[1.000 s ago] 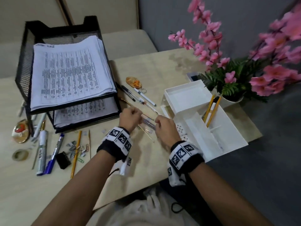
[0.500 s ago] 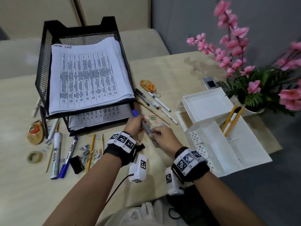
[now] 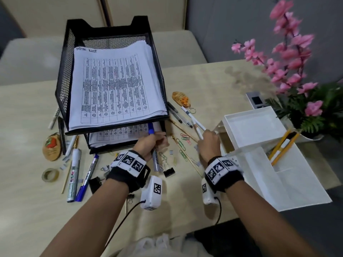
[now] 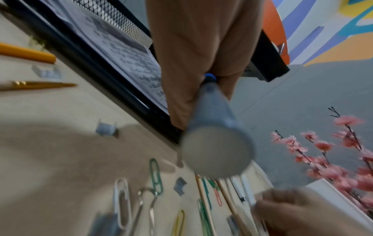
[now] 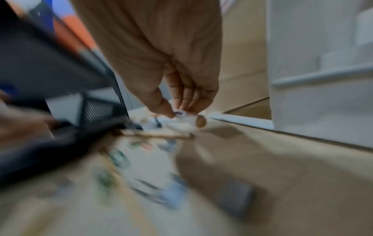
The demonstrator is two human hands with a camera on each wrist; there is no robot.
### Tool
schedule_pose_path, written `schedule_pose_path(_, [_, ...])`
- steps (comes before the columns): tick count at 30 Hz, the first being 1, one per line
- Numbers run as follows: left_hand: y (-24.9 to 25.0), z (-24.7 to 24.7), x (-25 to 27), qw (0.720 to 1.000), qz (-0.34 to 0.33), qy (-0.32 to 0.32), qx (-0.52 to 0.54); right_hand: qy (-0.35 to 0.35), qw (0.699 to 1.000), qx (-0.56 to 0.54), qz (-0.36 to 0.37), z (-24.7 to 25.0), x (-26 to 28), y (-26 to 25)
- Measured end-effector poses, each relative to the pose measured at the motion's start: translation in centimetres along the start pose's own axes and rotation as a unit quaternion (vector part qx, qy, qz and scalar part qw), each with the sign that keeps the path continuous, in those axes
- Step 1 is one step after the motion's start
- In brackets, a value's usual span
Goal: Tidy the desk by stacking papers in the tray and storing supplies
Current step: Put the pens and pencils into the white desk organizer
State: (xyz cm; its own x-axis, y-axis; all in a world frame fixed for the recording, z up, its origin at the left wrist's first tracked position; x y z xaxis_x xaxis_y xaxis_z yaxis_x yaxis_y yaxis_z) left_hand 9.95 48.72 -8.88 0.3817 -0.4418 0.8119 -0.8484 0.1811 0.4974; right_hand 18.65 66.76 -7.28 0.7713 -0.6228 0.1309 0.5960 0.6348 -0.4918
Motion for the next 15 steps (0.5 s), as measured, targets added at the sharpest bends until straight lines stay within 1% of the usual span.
schedule_pose_path(1, [-0.3,-0.7,0.0,1.000,0.004,-0.021,0.001,0.002,0.997,-0.083,-0.003,0.1,0.8,-0.4])
schedule_pose_path(2, [-0.5,-1.4,-0.1,0.999,0.008,-0.040,-0.005,-0.016,0.985,-0.171,-0.002,-0.1,1.8,-1.2])
schedule_pose_path(3, [-0.7,-2.1,-0.1,0.998,0.008,-0.056,-0.009,-0.048,0.970,-0.240,0.008,-0.5,2.8,-2.4])
schedule_pose_path(5, [-0.8,-2.9,-0.3,0.998,-0.002,-0.062,0.003,-0.127,0.941,-0.311,0.045,-1.7,4.5,-4.6])
schedule_pose_path(6, [-0.7,-3.0,-0.3,0.998,-0.011,-0.051,0.018,-0.161,0.928,-0.331,0.055,-2.3,4.9,-5.2])
schedule_pose_path(7, [-0.5,-2.8,-0.3,0.998,-0.020,-0.036,0.037,-0.182,0.922,-0.336,0.057,-2.8,4.9,-5.3])
schedule_pose_path(8, [-0.3,-2.3,-0.3,0.998,-0.024,-0.016,0.056,-0.185,0.921,-0.339,0.049,-2.9,4.4,-5.2])
schedule_pose_path(9, [-0.2,-1.7,-0.3,0.997,-0.023,0.005,0.073,-0.169,0.927,-0.332,0.033,-2.9,3.4,-4.8])
schedule_pose_path(11, [0.1,-0.5,-0.2,0.996,-0.016,0.046,0.068,-0.094,0.952,-0.290,0.018,-1.9,0.3,-4.2])
schedule_pose_path(13, [0.5,0.3,0.1,0.997,-0.013,0.074,0.025,-0.022,0.983,-0.180,0.036,-0.7,-3.2,-4.5])
schedule_pose_path(14, [0.6,0.6,0.2,0.997,-0.012,0.081,0.010,-0.006,0.991,-0.123,0.051,-0.5,-4.7,-4.9])
schedule_pose_path(15, [0.8,0.8,0.4,0.996,-0.011,0.084,0.005,-0.010,0.995,-0.071,0.068,-0.8,-6.0,-5.4])
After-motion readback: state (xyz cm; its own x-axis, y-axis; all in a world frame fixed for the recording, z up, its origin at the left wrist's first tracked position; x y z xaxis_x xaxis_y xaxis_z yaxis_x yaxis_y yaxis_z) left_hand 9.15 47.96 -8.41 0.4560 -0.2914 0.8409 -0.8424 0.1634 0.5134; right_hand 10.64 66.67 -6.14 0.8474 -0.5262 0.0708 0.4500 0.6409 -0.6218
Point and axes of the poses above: each hand's wrist, its own x-axis away from the middle knuckle, its own z-axis out of the back of the hand, y = z × x, the point moved 9 cm from there along -x, towards the middle knuckle, and after that the axes turned 11 degrees about z, right-handed, at the moved point
